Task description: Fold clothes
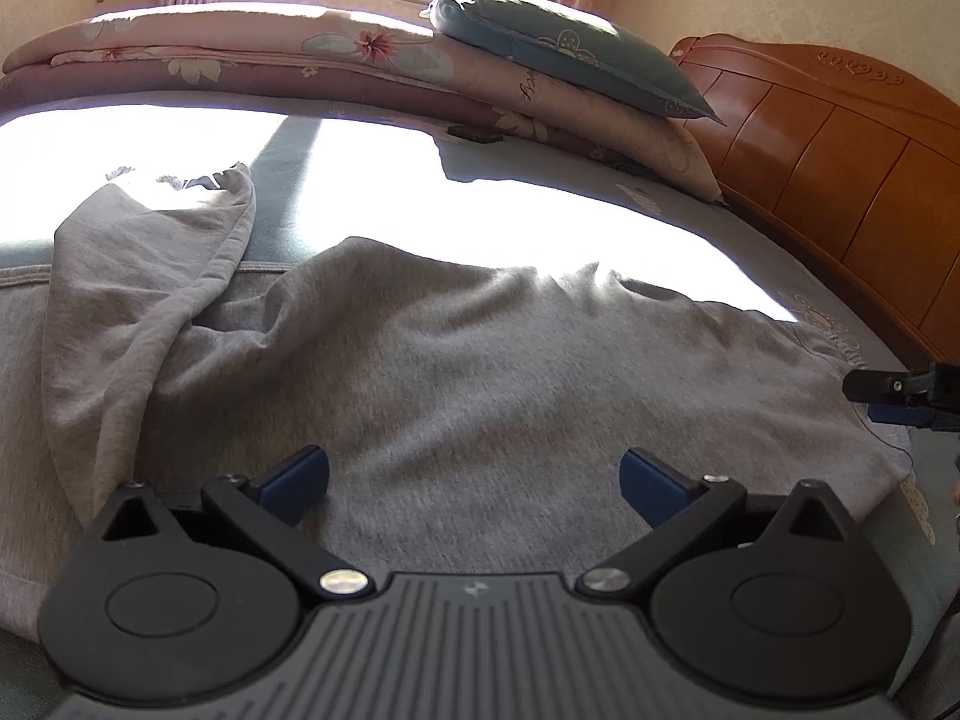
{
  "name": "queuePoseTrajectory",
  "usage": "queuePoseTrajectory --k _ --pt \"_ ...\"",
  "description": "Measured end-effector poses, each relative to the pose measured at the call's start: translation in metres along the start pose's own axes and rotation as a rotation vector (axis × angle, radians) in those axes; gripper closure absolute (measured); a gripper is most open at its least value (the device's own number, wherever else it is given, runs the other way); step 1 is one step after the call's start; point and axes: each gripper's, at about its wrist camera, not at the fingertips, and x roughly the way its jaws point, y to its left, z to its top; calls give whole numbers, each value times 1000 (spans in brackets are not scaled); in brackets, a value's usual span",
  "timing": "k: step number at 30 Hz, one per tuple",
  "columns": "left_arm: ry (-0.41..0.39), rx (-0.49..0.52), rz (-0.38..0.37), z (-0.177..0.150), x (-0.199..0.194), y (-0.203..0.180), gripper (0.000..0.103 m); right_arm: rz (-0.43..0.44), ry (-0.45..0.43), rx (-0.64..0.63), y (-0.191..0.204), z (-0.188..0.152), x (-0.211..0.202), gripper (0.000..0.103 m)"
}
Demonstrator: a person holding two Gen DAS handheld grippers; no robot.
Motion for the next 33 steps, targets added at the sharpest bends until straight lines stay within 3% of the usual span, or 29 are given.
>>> queuePoseTrajectory --k 3,6,11,17,21,24,28,31,33 --pt "-11 -15 40 2 -1 5 1 -41 22 -100 31 -12 32 0" --pt "30 63 90 -1 7 -1 1 -93 32 -206 52 -31 49 0" --pt "46 187 130 -9 6 -11 1 -85 19 -167 44 -37 35 0" --pt "8 102 81 -4 -7 1 1 -32 -24 -210 74 -11 37 0" --pt "-37 119 91 -1 -15 0 1 -91 77 -280 96 -13 84 0" --pt "-68 135 103 2 -21 0 1 -94 55 -262 97 -12 79 0" --pt "-63 110 96 5 -22 4 1 -90 -36 -277 95 -19 43 0" --pt "-20 83 81 4 -17 7 1 -96 42 -310 91 -38 45 0" --pt "4 74 90 1 -12 9 1 -86 26 -302 91 -44 37 0"
